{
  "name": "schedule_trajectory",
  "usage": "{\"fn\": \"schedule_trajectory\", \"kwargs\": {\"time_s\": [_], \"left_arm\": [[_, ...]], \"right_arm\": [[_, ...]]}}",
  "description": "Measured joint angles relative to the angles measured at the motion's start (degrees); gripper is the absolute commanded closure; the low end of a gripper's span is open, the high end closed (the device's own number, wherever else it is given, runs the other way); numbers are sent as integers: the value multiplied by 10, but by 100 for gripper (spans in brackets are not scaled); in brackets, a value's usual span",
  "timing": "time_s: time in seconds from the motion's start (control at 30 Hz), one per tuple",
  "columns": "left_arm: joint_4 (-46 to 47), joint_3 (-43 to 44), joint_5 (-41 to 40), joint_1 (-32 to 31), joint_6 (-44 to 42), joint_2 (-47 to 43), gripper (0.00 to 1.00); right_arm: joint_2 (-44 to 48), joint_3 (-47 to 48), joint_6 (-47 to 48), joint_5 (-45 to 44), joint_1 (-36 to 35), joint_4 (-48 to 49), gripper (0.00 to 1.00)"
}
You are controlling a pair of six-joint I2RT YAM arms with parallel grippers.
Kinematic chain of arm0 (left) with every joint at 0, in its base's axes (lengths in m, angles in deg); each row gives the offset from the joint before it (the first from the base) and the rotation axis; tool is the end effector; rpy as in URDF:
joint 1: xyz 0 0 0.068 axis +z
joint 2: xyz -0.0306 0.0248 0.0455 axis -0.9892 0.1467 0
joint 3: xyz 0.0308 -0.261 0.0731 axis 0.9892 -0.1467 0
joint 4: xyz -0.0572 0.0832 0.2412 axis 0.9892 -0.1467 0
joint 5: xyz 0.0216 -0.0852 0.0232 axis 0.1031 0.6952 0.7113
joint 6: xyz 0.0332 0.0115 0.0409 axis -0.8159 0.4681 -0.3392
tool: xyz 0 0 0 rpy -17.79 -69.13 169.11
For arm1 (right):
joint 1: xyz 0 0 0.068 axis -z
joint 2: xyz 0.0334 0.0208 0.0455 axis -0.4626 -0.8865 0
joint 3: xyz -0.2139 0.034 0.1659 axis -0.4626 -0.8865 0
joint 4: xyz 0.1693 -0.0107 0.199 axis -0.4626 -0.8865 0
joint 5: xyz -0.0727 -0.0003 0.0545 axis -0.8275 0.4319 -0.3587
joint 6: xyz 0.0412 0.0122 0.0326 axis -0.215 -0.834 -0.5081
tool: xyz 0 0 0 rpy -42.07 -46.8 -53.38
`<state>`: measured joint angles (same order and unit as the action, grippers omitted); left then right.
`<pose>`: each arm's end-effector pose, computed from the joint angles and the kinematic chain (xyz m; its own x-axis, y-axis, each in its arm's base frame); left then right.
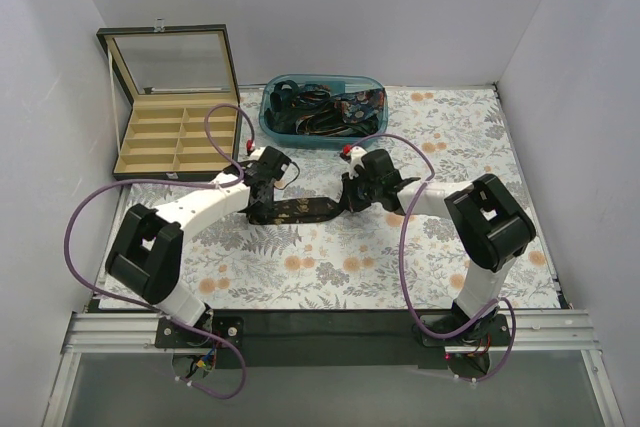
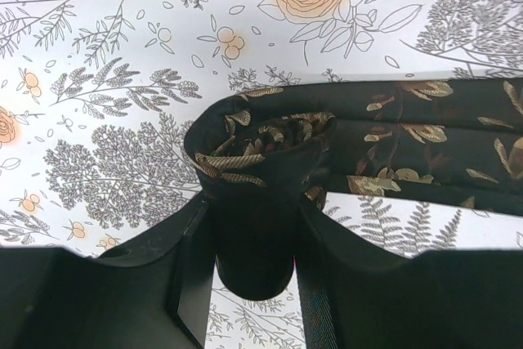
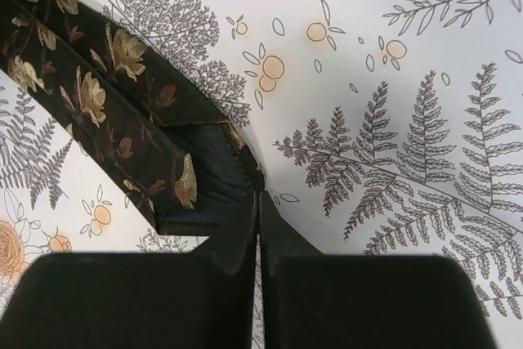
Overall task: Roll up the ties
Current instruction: Roll the tie
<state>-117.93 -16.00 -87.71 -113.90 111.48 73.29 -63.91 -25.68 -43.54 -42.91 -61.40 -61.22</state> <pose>0.2554 -0.1427 0.2060 -0.6767 -0.5228 -0.5185 -0.5631 0.8211 -0.0930 0.2959 0.2089 0.1478 -0.6477 -0.2249 -0.7280 -0.5891 0.7537 0.2912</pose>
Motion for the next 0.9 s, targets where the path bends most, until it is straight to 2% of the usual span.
{"fn": "schedule_trajectory", "kwargs": {"time_s": [0.27,0.6,0.63,0.9], "left_arm": [[-12,38,-59,-31,0,64,76],[-55,87,-158,-102,21,138,69],[-60,92,-165,-110,24,145,64],[-90,150,-173,-147,34,192,45]], "right_arm": [[7,-8,-7,-1,-6,-2,99],[19,-38,-41,9,-7,30,96],[19,-42,-44,11,-7,35,95],[20,-64,-70,30,-7,75,94]]}}
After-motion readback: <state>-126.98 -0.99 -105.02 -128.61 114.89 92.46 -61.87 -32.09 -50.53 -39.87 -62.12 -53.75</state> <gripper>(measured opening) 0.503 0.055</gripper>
